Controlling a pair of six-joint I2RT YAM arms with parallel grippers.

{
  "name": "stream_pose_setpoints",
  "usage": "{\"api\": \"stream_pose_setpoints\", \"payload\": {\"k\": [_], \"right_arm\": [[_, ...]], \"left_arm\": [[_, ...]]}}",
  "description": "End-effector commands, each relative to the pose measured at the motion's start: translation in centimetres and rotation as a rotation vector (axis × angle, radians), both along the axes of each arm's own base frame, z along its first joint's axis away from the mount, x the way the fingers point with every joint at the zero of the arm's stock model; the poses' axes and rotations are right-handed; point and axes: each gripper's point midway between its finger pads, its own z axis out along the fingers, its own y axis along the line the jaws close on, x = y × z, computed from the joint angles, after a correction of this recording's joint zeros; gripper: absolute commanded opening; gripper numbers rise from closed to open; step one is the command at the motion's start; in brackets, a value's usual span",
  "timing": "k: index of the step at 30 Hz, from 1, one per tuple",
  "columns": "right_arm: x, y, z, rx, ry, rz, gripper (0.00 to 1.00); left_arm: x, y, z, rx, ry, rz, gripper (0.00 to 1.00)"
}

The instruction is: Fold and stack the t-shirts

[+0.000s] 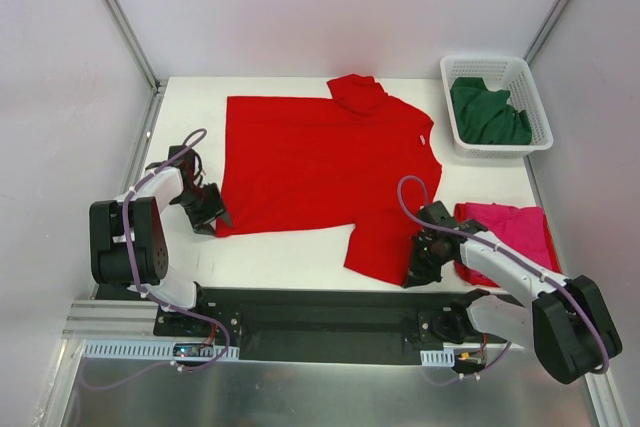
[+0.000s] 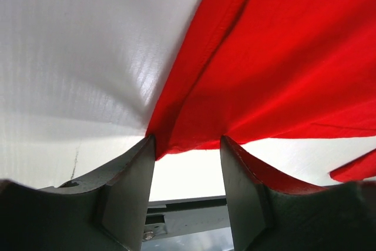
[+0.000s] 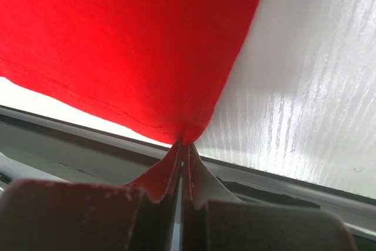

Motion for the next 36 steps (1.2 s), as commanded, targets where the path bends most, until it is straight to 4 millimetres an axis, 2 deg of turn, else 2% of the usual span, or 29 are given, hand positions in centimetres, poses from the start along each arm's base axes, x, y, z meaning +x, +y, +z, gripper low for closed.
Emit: {"api": "stream_pose_setpoints", "payload": {"k": [1, 8, 9, 15, 20, 28, 32, 36], "right_arm": [[0.7, 0.1, 0.7, -0.011, -0.017, 0.027, 0.01], [0.7, 0.1, 0.7, -0.015, -0.012, 0.031, 0.01], [0.7, 0.1, 0.7, -0.017, -0.012, 0.032, 0.01], [0.7, 0.1, 0.7, -0.016, -0.014, 0.031, 0.01], [0.7, 0.1, 0.7, -0.014, -0.013, 0.027, 0.01], [0.6, 0.1, 0.7, -0.009, -0.015, 0.023, 0.01], [0.5, -0.2, 1.0, -0.021, -0.019, 0.019, 0.01], [0.7, -0.5, 2.0, -0.028, -0.055, 0.015, 0.01]], "left_arm": [[-0.7, 1.3, 0.6, 0.065, 0.017, 0.018, 0.47], [-0.7, 1.2, 0.2, 0.061, 0.039, 0.009, 0.38], [-0.6, 1.2, 0.1, 0.06, 0.039, 0.008, 0.32], [0.0, 1.4, 0.1, 0.065, 0.04, 0.004, 0.22], [0.2, 1.5, 0.2, 0.067, 0.035, 0.003, 0.0], [0.2, 1.6, 0.4, 0.078, 0.024, 0.002, 0.0], [0.4, 1.5, 1.4, 0.075, -0.022, 0.008, 0.0], [0.3, 1.4, 2.2, 0.074, -0.053, 0.016, 0.0]]}}
